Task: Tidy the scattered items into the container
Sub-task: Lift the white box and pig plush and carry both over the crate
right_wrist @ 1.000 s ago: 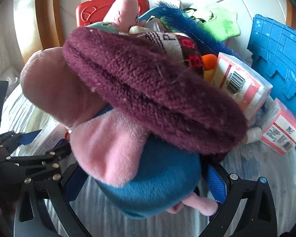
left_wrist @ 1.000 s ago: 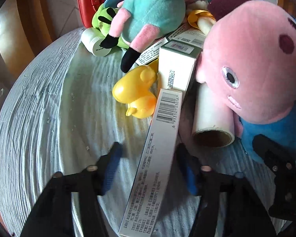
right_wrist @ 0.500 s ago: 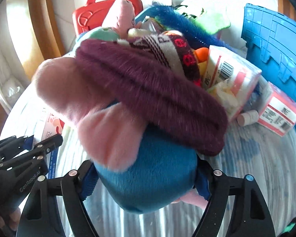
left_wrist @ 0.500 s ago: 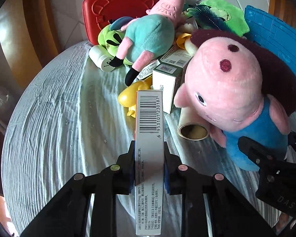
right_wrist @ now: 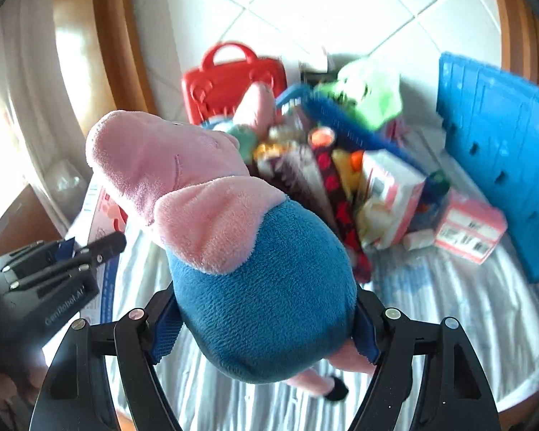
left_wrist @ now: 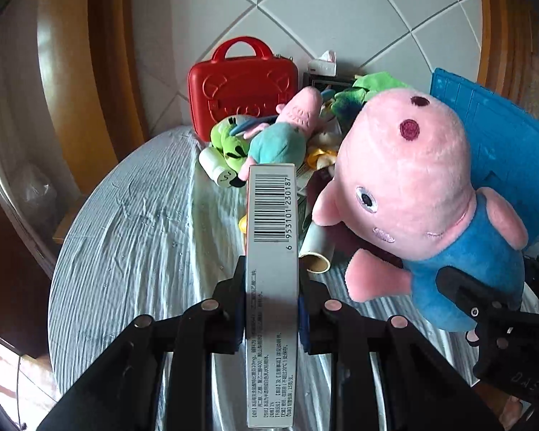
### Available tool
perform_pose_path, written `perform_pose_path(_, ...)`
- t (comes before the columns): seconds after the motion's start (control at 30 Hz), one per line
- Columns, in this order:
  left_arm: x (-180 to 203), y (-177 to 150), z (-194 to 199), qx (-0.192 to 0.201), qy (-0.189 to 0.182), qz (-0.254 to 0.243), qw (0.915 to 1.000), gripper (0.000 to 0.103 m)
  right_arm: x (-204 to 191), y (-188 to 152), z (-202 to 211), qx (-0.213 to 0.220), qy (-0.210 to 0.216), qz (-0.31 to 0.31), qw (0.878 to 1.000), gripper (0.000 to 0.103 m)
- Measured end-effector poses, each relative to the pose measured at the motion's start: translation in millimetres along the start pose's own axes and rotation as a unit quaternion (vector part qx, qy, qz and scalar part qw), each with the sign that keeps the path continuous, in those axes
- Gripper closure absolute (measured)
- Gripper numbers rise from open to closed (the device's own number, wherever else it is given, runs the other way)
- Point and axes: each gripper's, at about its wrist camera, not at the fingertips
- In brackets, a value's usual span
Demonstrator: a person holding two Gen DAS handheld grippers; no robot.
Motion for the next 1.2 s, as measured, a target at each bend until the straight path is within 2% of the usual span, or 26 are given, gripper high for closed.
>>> perform_pose_path(0.4,61,17,89,0.078,-0.018,-0.012,0.9967,0.081,45,20,121,0.087,-0.046,-0.005,0.995,0.025)
perform_pose_path(0.57,97,20,116,0.106,-0.036,-0.02,0.9935,0.081,73,20,166,0.113,-0.077,-0.007,0.991,0.025)
perform_pose_path(0.73,142,28,138,0.129,-0.068,-0.043,0.9884,0.081,103,24,201,0.138,-0.105,-0.019,0.985,0.025)
perform_pose_path(0.97,217,50,143,0.16,-0.122,-0.083,0.9761,0.081,163,38,230,0.176,-0.155,-0.041,0.971,0.025)
perform_pose_path(1.2,319,107,120,0.191,-0.18,-0.084,0.9613,0.081,257,80,256,0.2,-0.228,-0.027,0.953,0.025)
Point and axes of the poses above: each gripper's, at about its wrist camera, not at the fingertips, and z roughly against the way its jaws point, x to its right, y to its top, and after that the axes turned 4 degrees about z, right-handed
